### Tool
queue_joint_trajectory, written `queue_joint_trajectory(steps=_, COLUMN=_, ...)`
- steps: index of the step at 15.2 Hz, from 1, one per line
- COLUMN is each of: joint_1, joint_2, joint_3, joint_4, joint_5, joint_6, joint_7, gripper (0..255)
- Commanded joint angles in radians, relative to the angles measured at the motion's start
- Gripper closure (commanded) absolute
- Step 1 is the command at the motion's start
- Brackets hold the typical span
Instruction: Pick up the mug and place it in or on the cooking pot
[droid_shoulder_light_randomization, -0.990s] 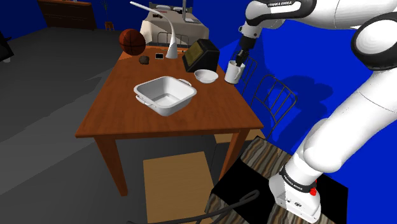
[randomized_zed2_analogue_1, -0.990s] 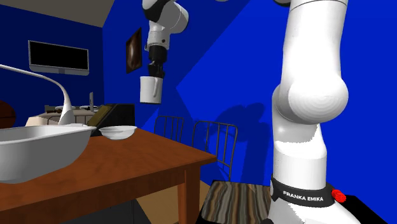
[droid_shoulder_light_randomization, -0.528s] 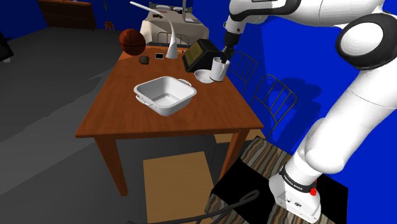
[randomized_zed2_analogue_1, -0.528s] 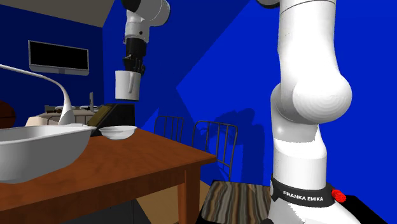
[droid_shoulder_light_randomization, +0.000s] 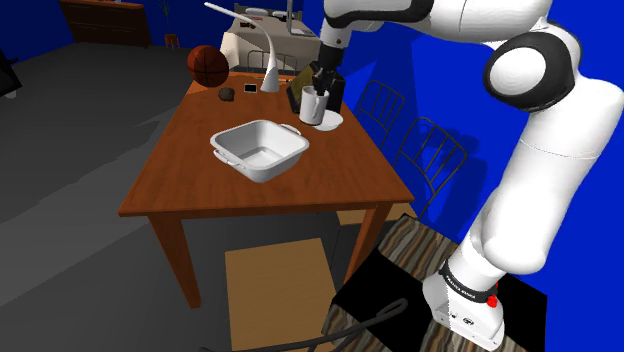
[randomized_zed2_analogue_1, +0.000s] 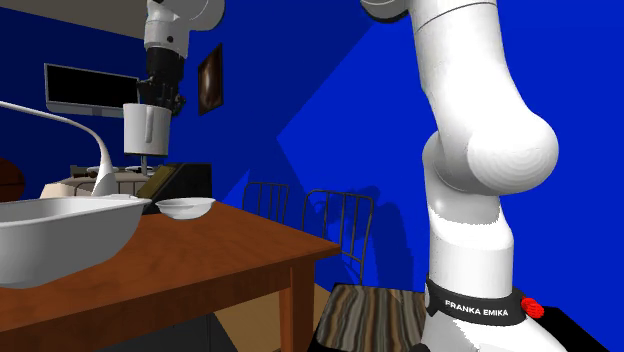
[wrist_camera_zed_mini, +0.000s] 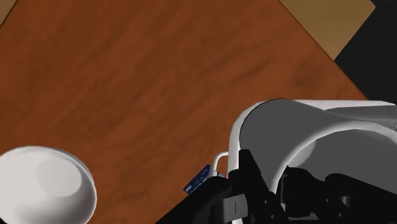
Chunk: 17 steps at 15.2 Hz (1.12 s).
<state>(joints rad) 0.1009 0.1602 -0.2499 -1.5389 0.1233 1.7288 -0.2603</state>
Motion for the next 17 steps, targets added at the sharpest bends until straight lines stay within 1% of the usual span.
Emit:
queue_joint_trajectory(steps=1, joint_1=0.014, joint_2=0.056, joint_3=0.014, joint_4=0.075, joint_5=0.010, joint_6=-0.017, joint_7=0.033, gripper=255)
queue_joint_trajectory(steps=4, joint_1=0.032, joint_2=0.150, joint_3=0.032, joint_4=0.212, joint_5=0.023, joint_6=-0.058, joint_7=0.078, gripper=255)
queue_joint_trajectory(steps=6, joint_1=0.041, joint_2=0.223, joint_3=0.044, joint_4=0.323, joint_5=0.032, joint_6=-0.093, joint_7=0.109, gripper=255)
queue_joint_trajectory(steps=9, joint_1=0.049, joint_2=0.358, joint_3=0.061, joint_4=0.537, joint_5=0.047, joint_6=-0.170, joint_7=0.156, gripper=255)
queue_joint_trajectory(steps=10, joint_1=0.048, joint_2=0.416, joint_3=0.066, joint_4=0.634, joint_5=0.053, joint_6=-0.206, joint_7=0.173, gripper=255)
queue_joint_trajectory(steps=11, joint_1=0.044, joint_2=0.491, joint_3=0.074, joint_4=0.762, joint_5=0.061, joint_6=-0.257, joint_7=0.192, gripper=255)
queue_joint_trajectory(steps=12, joint_1=0.019, joint_2=0.653, joint_3=0.091, joint_4=1.051, joint_5=0.073, joint_6=-0.380, joint_7=0.225, gripper=255)
queue_joint_trajectory(steps=13, joint_1=0.036, joint_2=0.582, joint_3=0.085, joint_4=0.907, joint_5=0.066, joint_6=-0.309, joint_7=0.214, gripper=255)
queue_joint_trajectory(steps=15, joint_1=0.051, joint_2=0.530, joint_3=0.079, joint_4=0.786, joint_5=0.061, joint_6=-0.242, joint_7=0.205, gripper=255)
queue_joint_trajectory(steps=17, joint_1=0.060, joint_2=0.499, joint_3=0.076, joint_4=0.705, joint_5=0.058, joint_6=-0.192, joint_7=0.200, gripper=255)
